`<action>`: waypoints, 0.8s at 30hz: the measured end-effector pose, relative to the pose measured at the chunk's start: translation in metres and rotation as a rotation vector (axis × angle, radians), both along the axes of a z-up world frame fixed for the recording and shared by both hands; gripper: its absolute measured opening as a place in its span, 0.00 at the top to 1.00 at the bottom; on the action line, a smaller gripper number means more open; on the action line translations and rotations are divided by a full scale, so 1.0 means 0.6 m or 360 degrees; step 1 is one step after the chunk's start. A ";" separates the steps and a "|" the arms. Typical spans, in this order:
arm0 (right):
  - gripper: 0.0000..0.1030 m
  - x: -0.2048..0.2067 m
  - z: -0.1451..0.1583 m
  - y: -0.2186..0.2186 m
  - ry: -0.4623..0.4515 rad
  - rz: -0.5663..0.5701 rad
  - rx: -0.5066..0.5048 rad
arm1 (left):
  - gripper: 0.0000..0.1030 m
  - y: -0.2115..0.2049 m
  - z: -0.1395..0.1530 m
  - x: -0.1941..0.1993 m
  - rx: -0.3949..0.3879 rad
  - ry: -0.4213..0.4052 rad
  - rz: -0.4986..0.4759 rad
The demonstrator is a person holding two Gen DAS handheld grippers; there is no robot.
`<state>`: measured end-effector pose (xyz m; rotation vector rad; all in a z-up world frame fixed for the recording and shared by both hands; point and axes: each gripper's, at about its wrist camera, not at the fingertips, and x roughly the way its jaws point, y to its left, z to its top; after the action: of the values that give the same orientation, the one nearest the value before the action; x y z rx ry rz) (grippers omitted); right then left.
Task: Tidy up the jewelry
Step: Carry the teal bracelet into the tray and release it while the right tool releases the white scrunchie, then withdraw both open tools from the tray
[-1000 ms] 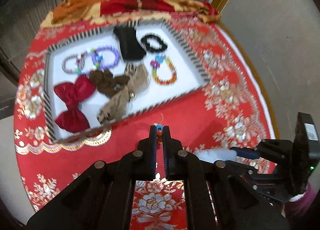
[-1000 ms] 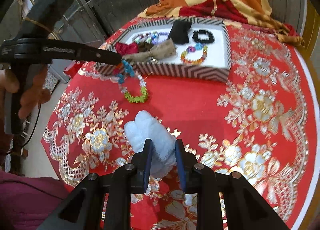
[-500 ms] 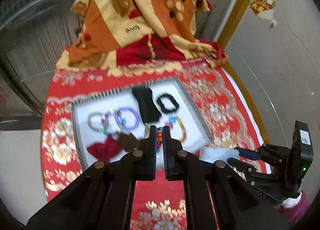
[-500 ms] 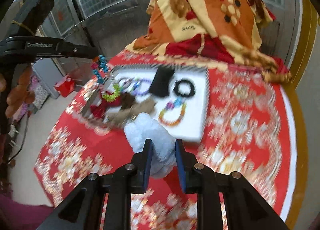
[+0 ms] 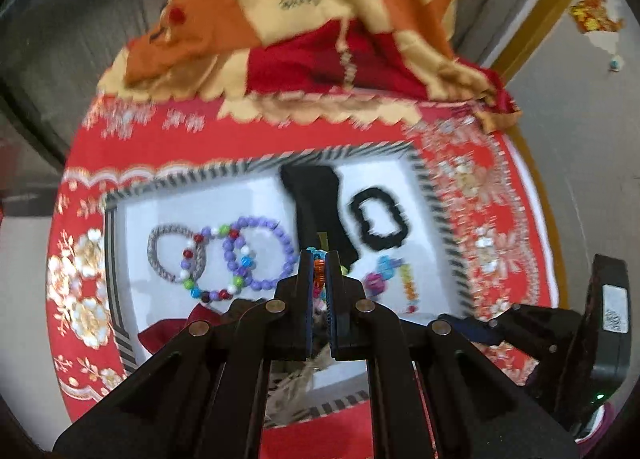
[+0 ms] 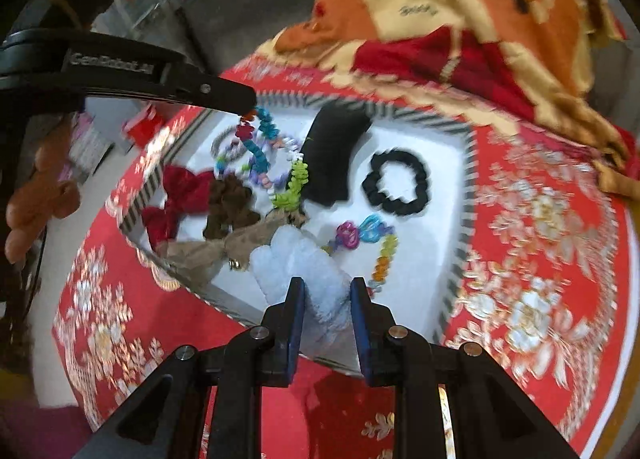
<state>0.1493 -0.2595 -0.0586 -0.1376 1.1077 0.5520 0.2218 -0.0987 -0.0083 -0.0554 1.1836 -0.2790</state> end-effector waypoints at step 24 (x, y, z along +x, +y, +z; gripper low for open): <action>0.44 -0.080 0.072 -0.026 -0.0269 -0.0446 0.0100 | 0.54 0.041 -0.007 -0.111 0.0205 -0.0160 0.0201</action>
<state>0.1011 -0.2750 -0.0152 0.0259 0.9249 0.3174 0.1550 -0.0742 -0.0125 -0.0034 1.0905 -0.0929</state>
